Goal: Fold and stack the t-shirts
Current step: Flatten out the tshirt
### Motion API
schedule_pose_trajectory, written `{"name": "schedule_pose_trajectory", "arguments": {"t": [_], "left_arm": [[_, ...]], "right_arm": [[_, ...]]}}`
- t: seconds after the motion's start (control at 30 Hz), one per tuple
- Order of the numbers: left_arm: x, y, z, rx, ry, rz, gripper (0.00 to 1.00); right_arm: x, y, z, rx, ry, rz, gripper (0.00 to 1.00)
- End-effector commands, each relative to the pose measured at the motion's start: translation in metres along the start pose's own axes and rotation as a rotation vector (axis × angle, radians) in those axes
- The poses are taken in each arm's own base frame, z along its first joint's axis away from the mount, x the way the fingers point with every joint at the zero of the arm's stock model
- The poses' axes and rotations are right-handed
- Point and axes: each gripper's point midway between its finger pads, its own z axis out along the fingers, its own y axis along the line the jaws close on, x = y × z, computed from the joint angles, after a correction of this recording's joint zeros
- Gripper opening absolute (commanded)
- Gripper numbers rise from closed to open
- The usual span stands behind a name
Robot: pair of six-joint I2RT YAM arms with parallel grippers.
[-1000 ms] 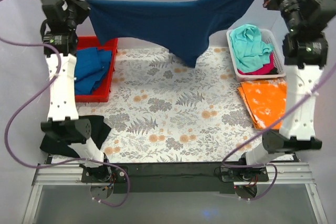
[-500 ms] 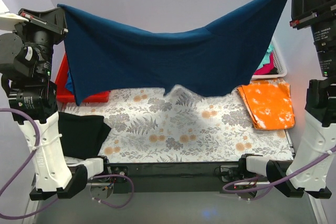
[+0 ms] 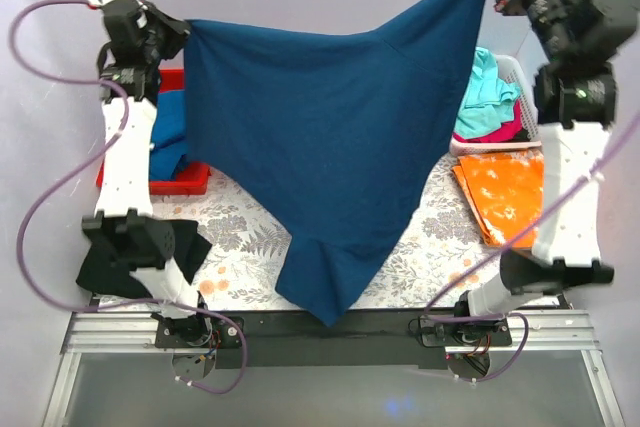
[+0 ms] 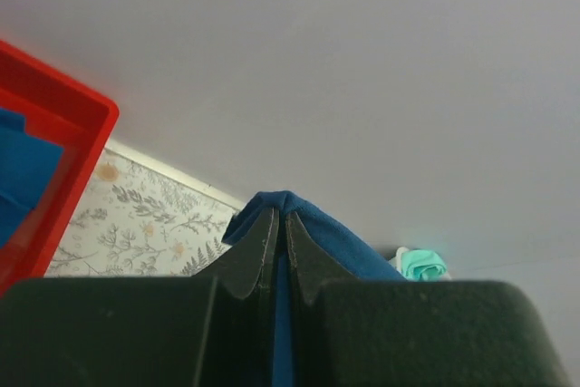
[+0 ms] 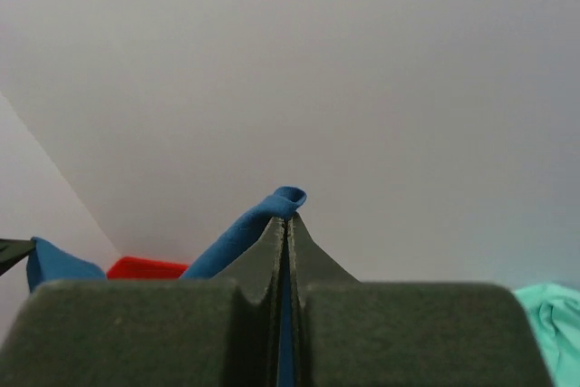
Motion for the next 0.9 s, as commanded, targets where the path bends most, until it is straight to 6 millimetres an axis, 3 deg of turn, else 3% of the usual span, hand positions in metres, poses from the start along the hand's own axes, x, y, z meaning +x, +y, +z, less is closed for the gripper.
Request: {"name": "schedule_pose_trajectory", "arguments": {"t": [0.0,0.03,0.1,0.13,0.23,0.33,0.47,0.53,0.57,0.6,0.63,0.67,0.7,0.73,0.77,0.8,0.83,0.87], "left_arm": [[0.015,0.002,0.041,0.035,0.05,-0.054,0.0],[0.017,0.001,0.05,0.039,0.054,-0.065,0.0],[0.017,-0.001,0.075,0.061,0.056,-0.071,0.0],[0.015,-0.004,0.08,0.072,0.051,-0.078,0.0],[0.007,-0.02,0.095,0.165,0.038,-0.091,0.0],[-0.006,-0.041,0.09,0.273,0.02,-0.135,0.0],[-0.02,-0.066,0.068,0.377,-0.008,-0.109,0.0],[-0.019,-0.068,0.059,0.383,-0.004,-0.076,0.0],[-0.014,-0.064,0.05,0.372,0.014,-0.065,0.0],[-0.009,-0.06,0.045,0.361,0.024,-0.043,0.0],[-0.004,-0.056,0.037,0.349,0.038,-0.037,0.0],[0.01,-0.047,0.034,0.332,0.074,-0.033,0.0],[0.033,-0.029,0.025,0.294,0.129,-0.028,0.0],[0.052,-0.012,0.023,0.256,0.168,-0.015,0.0],[0.097,0.033,0.024,0.148,0.263,-0.037,0.0],[0.11,0.044,0.009,0.126,0.288,-0.037,0.0],[0.132,0.062,0.003,0.088,0.333,-0.04,0.0],[0.153,0.078,-0.005,0.061,0.381,-0.051,0.0]], "right_arm": [[0.035,-0.03,0.032,0.044,0.04,0.024,0.01],[0.033,-0.032,0.037,0.046,0.031,0.022,0.01],[0.048,-0.045,0.053,0.057,0.049,0.033,0.01],[0.043,-0.059,0.055,0.078,0.038,0.031,0.01],[0.035,-0.068,0.067,0.067,0.007,0.059,0.01],[0.022,-0.069,0.068,0.029,-0.036,0.063,0.01],[-0.018,-0.047,0.049,-0.015,-0.118,0.008,0.01],[-0.011,-0.045,0.041,-0.014,-0.101,-0.002,0.01],[-0.026,-0.03,0.025,-0.033,-0.127,-0.024,0.01],[-0.023,-0.027,0.018,-0.035,-0.117,-0.037,0.01],[0.013,-0.043,0.016,-0.004,-0.037,-0.016,0.01],[0.008,-0.03,-0.003,-0.017,-0.039,-0.029,0.01],[0.029,-0.037,-0.011,0.004,0.007,-0.032,0.01],[0.083,-0.057,-0.021,0.046,0.119,0.006,0.01],[0.098,-0.054,-0.042,0.059,0.154,0.015,0.01],[0.124,-0.061,-0.054,0.086,0.21,0.038,0.01],[0.192,-0.079,-0.079,0.137,0.348,0.103,0.01],[0.203,-0.073,-0.1,0.141,0.372,0.116,0.01]]}}
